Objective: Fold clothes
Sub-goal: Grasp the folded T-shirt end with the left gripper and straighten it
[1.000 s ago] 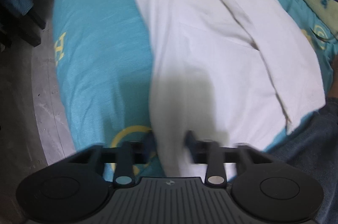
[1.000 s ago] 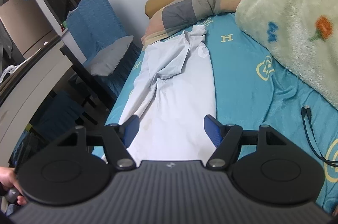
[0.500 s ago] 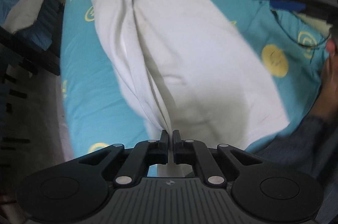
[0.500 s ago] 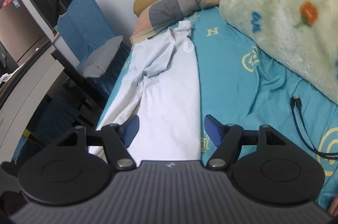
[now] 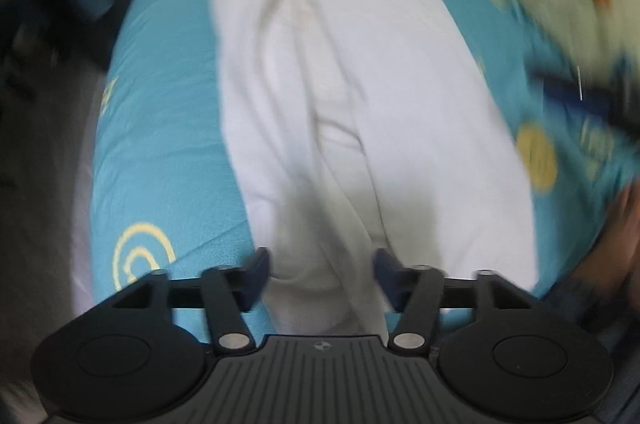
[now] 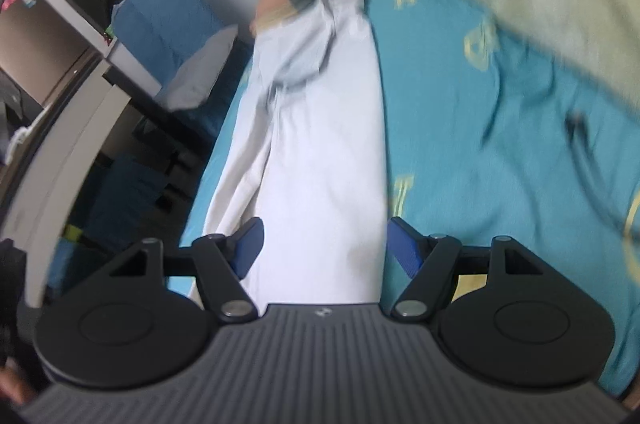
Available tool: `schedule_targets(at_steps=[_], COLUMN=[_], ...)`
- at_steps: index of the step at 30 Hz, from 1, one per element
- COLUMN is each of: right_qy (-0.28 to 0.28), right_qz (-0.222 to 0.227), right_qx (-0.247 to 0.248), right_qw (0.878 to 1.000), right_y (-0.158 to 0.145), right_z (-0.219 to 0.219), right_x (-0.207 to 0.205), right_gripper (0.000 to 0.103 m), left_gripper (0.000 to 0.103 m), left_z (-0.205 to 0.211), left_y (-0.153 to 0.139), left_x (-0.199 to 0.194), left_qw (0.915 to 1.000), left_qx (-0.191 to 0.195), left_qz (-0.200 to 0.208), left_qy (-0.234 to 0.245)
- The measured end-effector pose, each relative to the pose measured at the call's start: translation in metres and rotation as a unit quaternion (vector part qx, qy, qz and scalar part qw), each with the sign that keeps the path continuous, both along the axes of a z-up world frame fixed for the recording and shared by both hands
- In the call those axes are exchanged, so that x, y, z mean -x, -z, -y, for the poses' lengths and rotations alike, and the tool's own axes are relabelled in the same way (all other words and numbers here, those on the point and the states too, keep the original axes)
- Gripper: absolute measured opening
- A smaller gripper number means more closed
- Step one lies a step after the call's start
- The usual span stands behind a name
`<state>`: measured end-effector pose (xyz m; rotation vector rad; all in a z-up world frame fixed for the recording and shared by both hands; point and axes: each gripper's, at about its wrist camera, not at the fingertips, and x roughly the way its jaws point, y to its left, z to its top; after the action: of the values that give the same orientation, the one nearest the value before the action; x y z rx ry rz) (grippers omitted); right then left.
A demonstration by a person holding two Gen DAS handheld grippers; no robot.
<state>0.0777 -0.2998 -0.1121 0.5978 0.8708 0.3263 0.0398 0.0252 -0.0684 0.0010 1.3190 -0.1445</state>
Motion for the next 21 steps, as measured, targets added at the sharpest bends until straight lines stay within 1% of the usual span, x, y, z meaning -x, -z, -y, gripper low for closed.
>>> schedule_targets(at_steps=[2,3,6,7,8,9,11,13,15,16,17,18,19,21], right_qy=[-0.003,-0.003,0.001,0.002,0.004,0.006,0.013,0.019,0.02,0.012,0.003,-0.006,-0.017,-0.027], right_qz=[-0.031,-0.047,-0.085,-0.096,-0.107,-0.117,-0.133,-0.134,-0.138,-0.145,-0.152,-0.159,-0.165,-0.169], right_qx=[-0.025,-0.037,-0.068,-0.072,-0.07,-0.068,-0.063,-0.066,-0.07,-0.078,-0.088,-0.097,-0.104,-0.101], right_qw=[0.999,0.998,0.994,0.993,0.992,0.991,0.989,0.989,0.988,0.986,0.985,0.983,0.981,0.98], right_y=[0.011,0.017,0.031,0.035,0.039,0.043,0.049,0.052,0.052,0.053,0.055,0.056,0.057,0.054], right_z=[0.001,0.002,0.003,0.002,0.001,0.001,0.001,0.002,0.0,-0.002,-0.005,-0.007,-0.011,-0.017], right_x=[0.003,0.004,0.006,0.006,0.007,0.007,0.009,0.012,0.013,0.013,0.013,0.013,0.014,0.018], right_gripper=[0.072,0.072,0.071,0.07,0.069,0.065,0.064,0.062,0.062,0.063,0.063,0.062,0.062,0.062], left_gripper=[0.073,0.073,0.073,0.073,0.073,0.073,0.072,0.072,0.072,0.072,0.065,0.054,0.047,0.017], left_z=[-0.022,-0.034,-0.052,-0.053,-0.053,-0.052,-0.049,-0.051,-0.05,-0.049,-0.046,-0.041,-0.036,-0.026], left_y=[0.001,0.004,0.016,0.021,0.026,0.033,0.047,0.054,0.056,0.056,0.057,0.057,0.056,0.055], left_x=[-0.005,-0.008,-0.016,-0.02,-0.024,-0.028,-0.033,-0.037,-0.037,-0.038,-0.036,-0.032,-0.027,-0.019], left_qw=[0.9975,0.9942,0.9844,0.9828,0.9818,0.9811,0.98,0.978,0.9794,0.9801,0.9812,0.983,0.9847,0.9874], left_qx=[0.036,0.054,0.08,0.075,0.069,0.065,0.069,0.079,0.09,0.096,0.098,0.094,0.089,0.079], left_qz=[0.005,0.004,0.003,0.003,0.001,-0.006,-0.025,-0.032,-0.042,-0.047,-0.054,-0.063,-0.071,-0.088], left_qy=[-0.06,-0.093,-0.156,-0.169,-0.177,-0.182,-0.185,-0.19,-0.175,-0.167,-0.157,-0.145,-0.132,-0.105])
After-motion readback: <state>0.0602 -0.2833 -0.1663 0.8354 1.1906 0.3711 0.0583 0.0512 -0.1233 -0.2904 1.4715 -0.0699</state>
